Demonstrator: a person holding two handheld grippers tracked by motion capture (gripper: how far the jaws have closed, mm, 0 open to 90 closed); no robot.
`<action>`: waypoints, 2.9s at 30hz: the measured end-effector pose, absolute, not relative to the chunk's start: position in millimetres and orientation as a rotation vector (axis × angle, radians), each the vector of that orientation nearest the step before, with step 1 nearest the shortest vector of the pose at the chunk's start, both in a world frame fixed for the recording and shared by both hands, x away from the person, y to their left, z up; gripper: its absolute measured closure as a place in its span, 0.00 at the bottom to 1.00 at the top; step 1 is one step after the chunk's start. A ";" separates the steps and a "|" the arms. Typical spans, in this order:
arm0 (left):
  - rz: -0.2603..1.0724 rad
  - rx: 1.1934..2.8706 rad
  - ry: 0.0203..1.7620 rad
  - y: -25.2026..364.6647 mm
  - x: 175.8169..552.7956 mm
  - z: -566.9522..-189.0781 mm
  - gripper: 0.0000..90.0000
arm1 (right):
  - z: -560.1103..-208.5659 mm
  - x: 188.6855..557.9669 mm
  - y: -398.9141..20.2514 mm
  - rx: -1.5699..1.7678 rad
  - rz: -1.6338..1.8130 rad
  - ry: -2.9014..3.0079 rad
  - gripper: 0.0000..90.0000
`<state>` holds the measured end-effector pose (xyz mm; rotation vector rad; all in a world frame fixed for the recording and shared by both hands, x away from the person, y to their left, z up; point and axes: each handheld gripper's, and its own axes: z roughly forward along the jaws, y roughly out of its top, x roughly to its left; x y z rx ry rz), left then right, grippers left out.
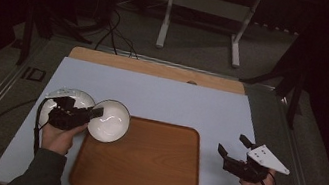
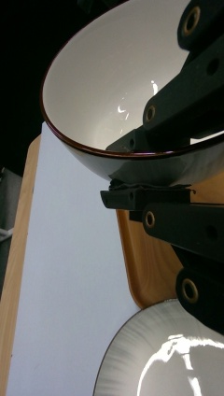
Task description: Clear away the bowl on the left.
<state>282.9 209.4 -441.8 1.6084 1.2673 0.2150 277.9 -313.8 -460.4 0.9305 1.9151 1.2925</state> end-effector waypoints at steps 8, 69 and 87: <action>0.205 1.630 1.252 201.6 282.8 -442.0 0.89 | -460.4 277.9 -313.8 0.930 1.293 1.915 0.19; 0.130 1.785 1.185 152.0 284.1 -458.3 0.89 | -460.2 277.7 -314.2 0.930 1.296 1.912 0.19; 0.120 1.827 1.176 141.3 284.9 -465.3 0.89 | -460.2 277.8 -314.2 0.928 1.296 1.912 0.19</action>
